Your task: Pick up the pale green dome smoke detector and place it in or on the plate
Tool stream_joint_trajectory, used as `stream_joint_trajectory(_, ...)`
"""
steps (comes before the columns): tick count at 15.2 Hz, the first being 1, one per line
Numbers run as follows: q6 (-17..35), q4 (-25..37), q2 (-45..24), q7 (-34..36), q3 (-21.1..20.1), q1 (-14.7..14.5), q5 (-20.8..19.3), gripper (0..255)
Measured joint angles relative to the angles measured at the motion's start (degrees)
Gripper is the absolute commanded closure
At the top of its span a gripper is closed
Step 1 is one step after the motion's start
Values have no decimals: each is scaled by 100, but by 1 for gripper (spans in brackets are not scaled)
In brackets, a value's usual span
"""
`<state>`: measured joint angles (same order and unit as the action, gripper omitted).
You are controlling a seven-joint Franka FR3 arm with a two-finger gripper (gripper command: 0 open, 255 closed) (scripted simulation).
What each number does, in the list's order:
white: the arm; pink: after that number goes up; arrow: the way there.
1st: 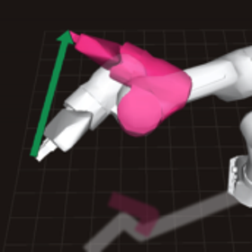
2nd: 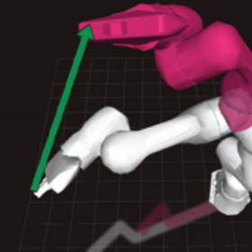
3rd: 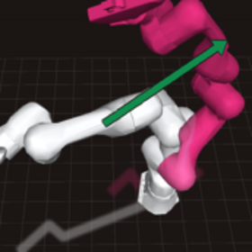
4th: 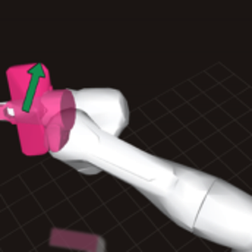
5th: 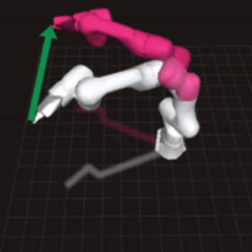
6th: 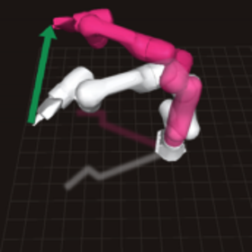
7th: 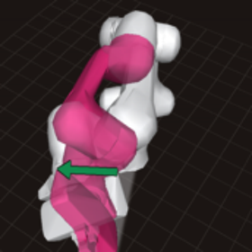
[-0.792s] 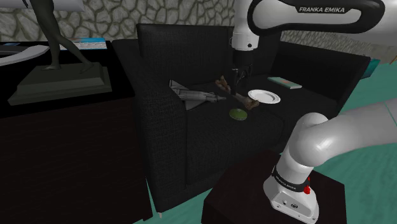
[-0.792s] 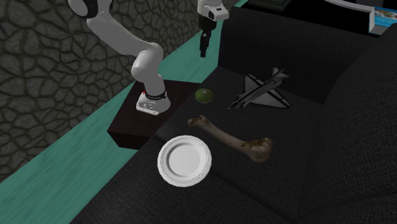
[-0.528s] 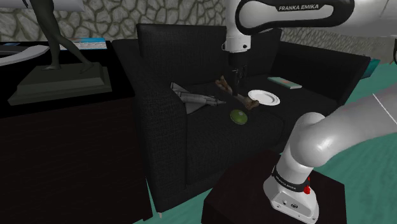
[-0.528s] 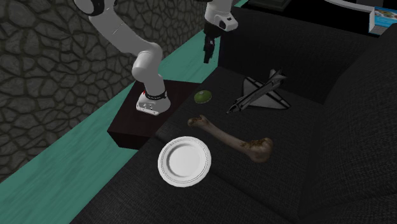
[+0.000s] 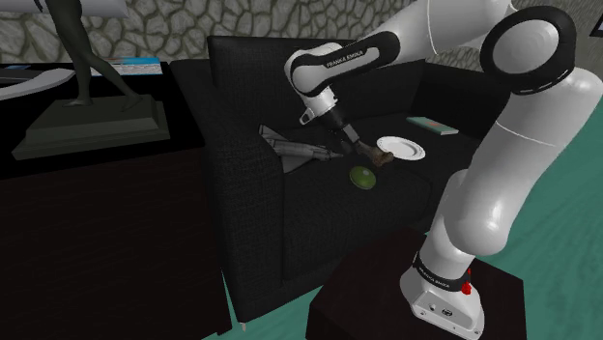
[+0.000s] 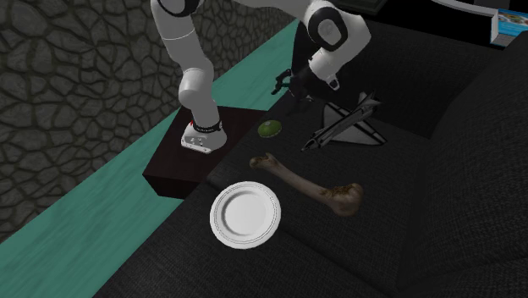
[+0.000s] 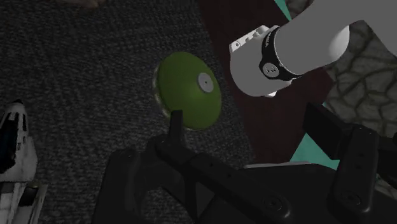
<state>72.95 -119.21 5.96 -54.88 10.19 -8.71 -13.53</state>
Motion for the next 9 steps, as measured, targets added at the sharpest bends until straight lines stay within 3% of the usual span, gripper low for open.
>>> stream_joint_trajectory(4, -8, 160, -1215, -2036, -183, -231, -781, 0)
stream_joint_trajectory(9, 223, -267, -1239, -2519, -207, -220, -1071, 0)
